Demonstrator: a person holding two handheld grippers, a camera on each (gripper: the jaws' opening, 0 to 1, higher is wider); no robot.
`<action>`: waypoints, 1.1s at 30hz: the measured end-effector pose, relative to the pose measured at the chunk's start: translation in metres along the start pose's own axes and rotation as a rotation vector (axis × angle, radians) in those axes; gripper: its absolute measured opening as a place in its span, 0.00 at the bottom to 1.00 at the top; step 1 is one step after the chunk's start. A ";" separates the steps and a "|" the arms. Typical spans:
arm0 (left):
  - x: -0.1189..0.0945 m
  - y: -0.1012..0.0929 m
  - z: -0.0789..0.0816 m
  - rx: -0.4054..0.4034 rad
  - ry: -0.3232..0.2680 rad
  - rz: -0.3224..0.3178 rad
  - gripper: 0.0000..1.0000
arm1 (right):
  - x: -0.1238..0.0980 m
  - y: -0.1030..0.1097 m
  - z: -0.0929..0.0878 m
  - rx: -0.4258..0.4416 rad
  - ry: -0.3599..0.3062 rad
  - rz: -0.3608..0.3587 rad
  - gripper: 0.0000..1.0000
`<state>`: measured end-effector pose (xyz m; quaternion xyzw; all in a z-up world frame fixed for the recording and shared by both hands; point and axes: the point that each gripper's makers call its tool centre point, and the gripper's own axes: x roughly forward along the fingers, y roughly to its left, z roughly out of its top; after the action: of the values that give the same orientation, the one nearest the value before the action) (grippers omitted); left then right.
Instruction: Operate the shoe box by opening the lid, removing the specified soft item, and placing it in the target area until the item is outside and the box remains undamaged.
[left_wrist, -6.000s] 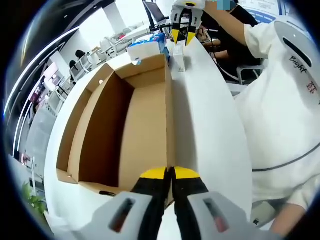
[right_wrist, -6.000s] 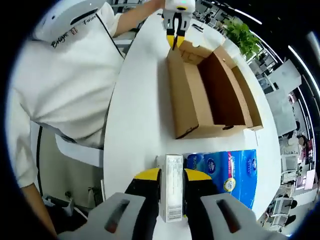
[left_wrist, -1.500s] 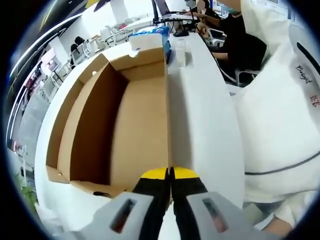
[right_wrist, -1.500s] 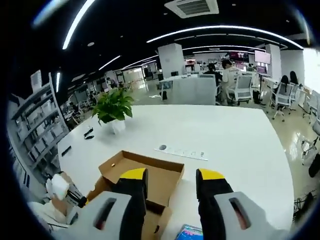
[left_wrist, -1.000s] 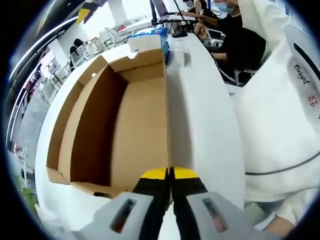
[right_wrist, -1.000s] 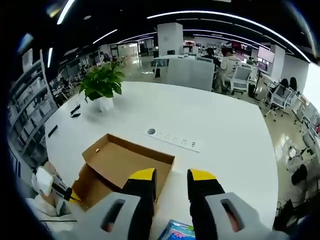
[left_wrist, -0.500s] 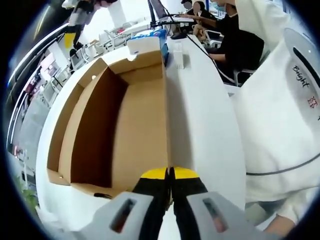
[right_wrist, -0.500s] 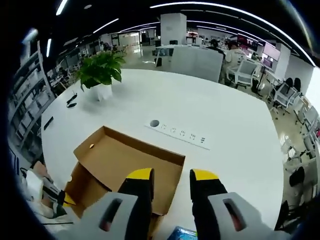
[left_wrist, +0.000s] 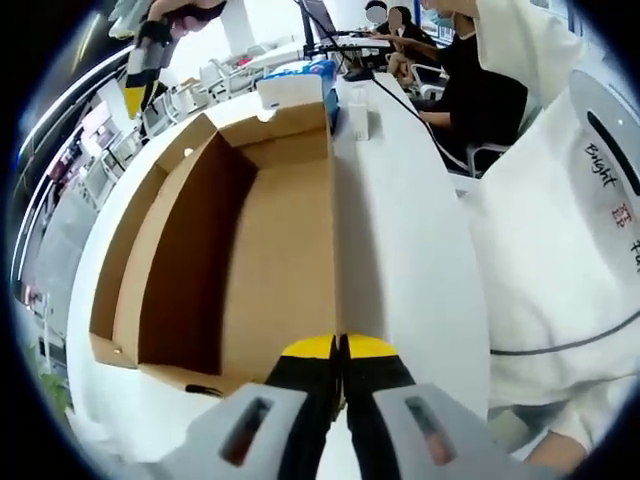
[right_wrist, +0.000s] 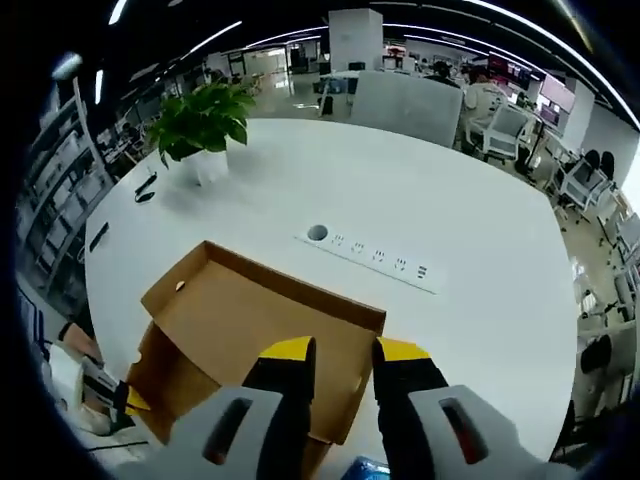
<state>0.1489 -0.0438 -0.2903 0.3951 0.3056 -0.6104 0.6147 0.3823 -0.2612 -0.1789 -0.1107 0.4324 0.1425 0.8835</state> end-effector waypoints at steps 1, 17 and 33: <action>0.000 0.000 0.000 0.008 0.003 0.002 0.01 | 0.002 0.001 0.000 0.000 -0.004 -0.009 0.22; 0.000 0.000 0.000 0.028 0.030 0.014 0.01 | 0.031 -0.021 -0.025 0.042 0.137 -0.084 0.22; 0.000 0.000 0.000 0.024 0.030 0.012 0.01 | 0.067 -0.031 -0.031 0.114 0.203 -0.051 0.22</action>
<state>0.1488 -0.0435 -0.2905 0.4134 0.3053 -0.6042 0.6089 0.4096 -0.2895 -0.2480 -0.0851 0.5241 0.0830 0.8433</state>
